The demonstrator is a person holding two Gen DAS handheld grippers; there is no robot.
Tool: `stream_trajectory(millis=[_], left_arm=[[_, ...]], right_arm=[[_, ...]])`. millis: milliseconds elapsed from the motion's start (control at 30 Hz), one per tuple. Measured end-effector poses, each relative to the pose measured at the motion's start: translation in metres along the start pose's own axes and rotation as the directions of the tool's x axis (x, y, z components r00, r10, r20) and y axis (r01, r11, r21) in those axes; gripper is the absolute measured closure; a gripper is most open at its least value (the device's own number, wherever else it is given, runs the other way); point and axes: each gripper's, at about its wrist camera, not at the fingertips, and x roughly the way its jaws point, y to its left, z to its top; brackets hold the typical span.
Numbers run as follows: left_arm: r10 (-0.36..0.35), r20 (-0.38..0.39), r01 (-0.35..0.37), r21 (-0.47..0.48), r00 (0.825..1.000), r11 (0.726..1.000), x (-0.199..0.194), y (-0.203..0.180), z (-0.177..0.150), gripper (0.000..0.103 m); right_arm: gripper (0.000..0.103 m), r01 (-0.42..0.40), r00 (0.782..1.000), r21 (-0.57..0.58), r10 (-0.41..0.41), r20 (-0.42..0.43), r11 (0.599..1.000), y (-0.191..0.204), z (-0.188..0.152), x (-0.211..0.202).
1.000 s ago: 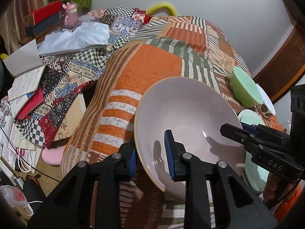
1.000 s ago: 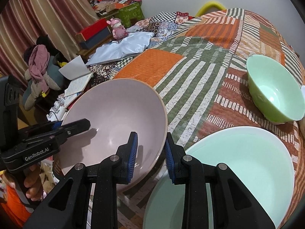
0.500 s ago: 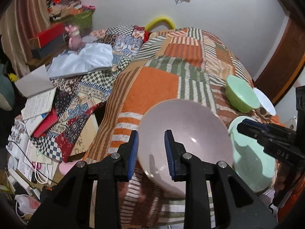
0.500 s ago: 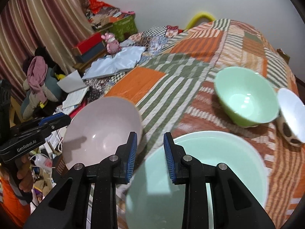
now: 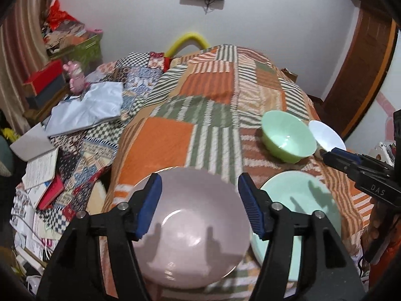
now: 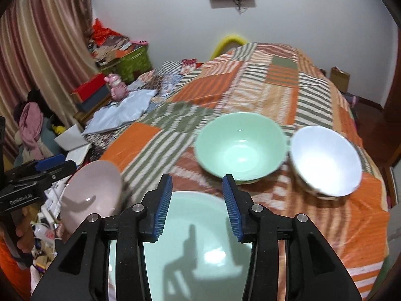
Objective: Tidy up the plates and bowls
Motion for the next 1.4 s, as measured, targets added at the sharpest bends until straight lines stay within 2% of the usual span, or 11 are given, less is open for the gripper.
stream_trajectory(millis=[167,333,633,767,833,967,1100,1200,1267,1333,1400], left_arm=[[-0.038,-0.006,0.038,0.045,0.999,0.998,0.018,-0.029,0.019,0.028],[-0.061,-0.055,0.065,0.071,0.997,0.995,0.049,-0.055,0.031,0.028],[-0.087,-0.154,0.108,0.129,0.984,0.986,0.113,-0.095,0.051,0.028],[-0.078,-0.187,0.109,0.165,0.979,0.980,0.143,-0.112,0.061,0.028],[-0.058,-0.211,0.097,0.176,0.976,0.980,0.156,-0.116,0.064,0.028],[-0.019,-0.250,0.070,0.197,0.968,0.978,0.178,-0.122,0.063,0.028],[-0.011,-0.278,0.072,0.209,0.960,0.975,0.193,-0.126,0.062,0.040],[-0.027,-0.295,0.092,0.209,0.955,0.974,0.200,-0.129,0.060,0.056],[-0.042,-0.305,0.110,0.210,0.951,0.971,0.202,-0.131,0.060,0.070],[-0.058,-0.315,0.132,0.218,0.947,0.967,0.201,-0.134,0.059,0.078],[-0.061,-0.315,0.138,0.228,0.947,0.964,0.195,-0.135,0.058,0.080]], right_arm=[[0.065,0.023,1.000,0.023,-0.023,-0.001,0.999,-0.024,0.000,0.002],[0.065,0.031,0.999,0.073,-0.029,-0.040,0.997,-0.051,-0.004,0.018],[0.065,0.023,0.996,0.128,-0.012,-0.084,0.991,-0.066,-0.005,0.038],[0.063,0.008,0.995,0.161,0.008,-0.098,0.987,-0.071,-0.006,0.045],[0.055,0.008,0.995,0.172,0.010,-0.099,0.985,-0.072,-0.008,0.048],[0.054,-0.003,0.995,0.212,0.024,-0.096,0.977,-0.078,-0.008,0.051],[0.054,-0.004,0.995,0.234,0.028,-0.098,0.972,-0.080,-0.008,0.054],[0.054,0.004,0.994,0.232,0.022,-0.106,0.973,-0.079,-0.006,0.057],[0.055,0.009,0.993,0.217,0.017,-0.116,0.976,-0.078,-0.005,0.059],[0.064,0.011,0.992,0.180,0.012,-0.125,0.984,-0.072,-0.003,0.061],[0.064,0.027,0.991,0.149,-0.007,-0.137,0.988,-0.066,-0.002,0.064]])
